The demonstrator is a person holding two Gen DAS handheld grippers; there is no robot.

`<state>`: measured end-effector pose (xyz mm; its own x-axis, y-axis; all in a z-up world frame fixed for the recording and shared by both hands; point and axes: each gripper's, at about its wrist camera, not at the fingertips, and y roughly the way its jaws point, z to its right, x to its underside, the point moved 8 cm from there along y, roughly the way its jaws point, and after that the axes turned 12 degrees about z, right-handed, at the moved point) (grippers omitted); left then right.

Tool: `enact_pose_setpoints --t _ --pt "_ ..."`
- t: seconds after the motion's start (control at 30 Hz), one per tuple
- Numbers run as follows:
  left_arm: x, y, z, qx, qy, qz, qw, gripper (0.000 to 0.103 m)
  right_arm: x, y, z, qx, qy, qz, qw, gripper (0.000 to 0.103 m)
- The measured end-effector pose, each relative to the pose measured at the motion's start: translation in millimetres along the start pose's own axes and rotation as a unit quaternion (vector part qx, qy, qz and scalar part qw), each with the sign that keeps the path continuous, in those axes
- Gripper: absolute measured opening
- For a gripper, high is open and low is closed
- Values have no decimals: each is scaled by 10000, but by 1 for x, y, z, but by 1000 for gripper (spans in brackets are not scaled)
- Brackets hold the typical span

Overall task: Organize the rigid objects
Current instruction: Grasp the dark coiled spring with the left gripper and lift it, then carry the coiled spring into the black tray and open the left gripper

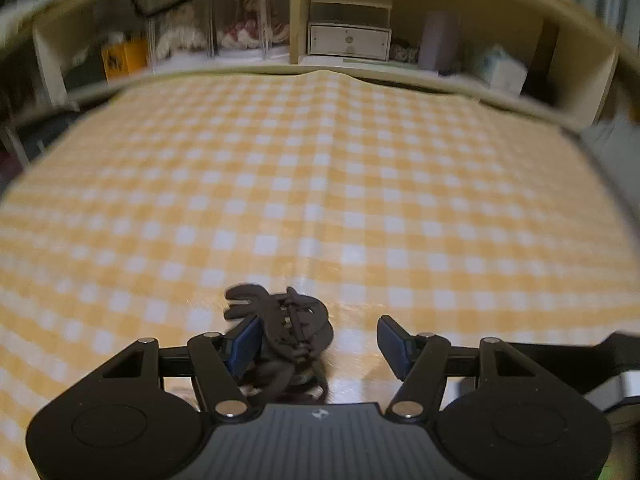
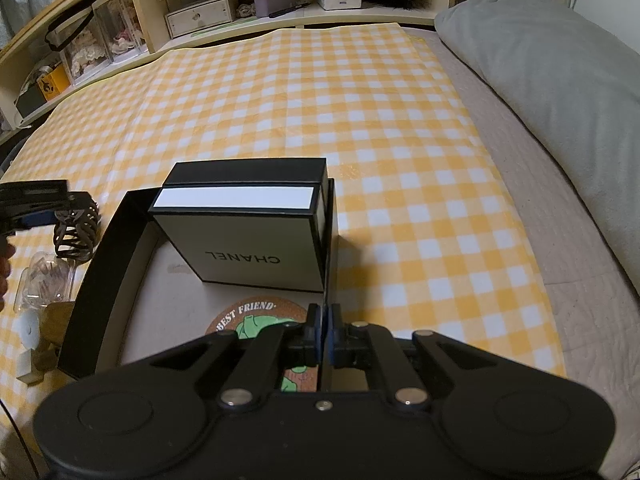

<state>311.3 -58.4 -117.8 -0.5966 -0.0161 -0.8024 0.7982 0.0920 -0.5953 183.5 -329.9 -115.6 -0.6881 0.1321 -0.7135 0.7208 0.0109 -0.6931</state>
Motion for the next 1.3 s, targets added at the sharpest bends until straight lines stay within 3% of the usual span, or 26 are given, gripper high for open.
enact_pose_setpoints --t 0.1,0.17,0.2,0.43,0.6,0.77,1.1,1.3 --pt "2 6 8 -370 515 30 9980 63 0 0 1 -13 26 -2 10000 4" --pt "2 8 6 -650 760 88 9949 48 0 0 0 -20 20 -1 10000 4" --pt "2 9 4 -706 840 116 9939 47 0 1 0 -22 18 -2 10000 4" --pt "-4 5 -9 -362 541 77 9979 46 0 0 -1 -23 6 -7 10000 4" --pt "-15 -7 -9 41 344 190 9992 46 0 0 0 -23 7 -6 10000 4" --pt "-25 -34 0 700 56 244 9972 46 0 0 0 -25 21 -3 10000 4" --pt "-16 -110 50 2237 -385 128 9738 46 0 0 -1 -18 25 3 10000 4" --pt "3 -111 81 2471 -280 -41 9686 46 0 0 0 -20 27 4 10000 4"
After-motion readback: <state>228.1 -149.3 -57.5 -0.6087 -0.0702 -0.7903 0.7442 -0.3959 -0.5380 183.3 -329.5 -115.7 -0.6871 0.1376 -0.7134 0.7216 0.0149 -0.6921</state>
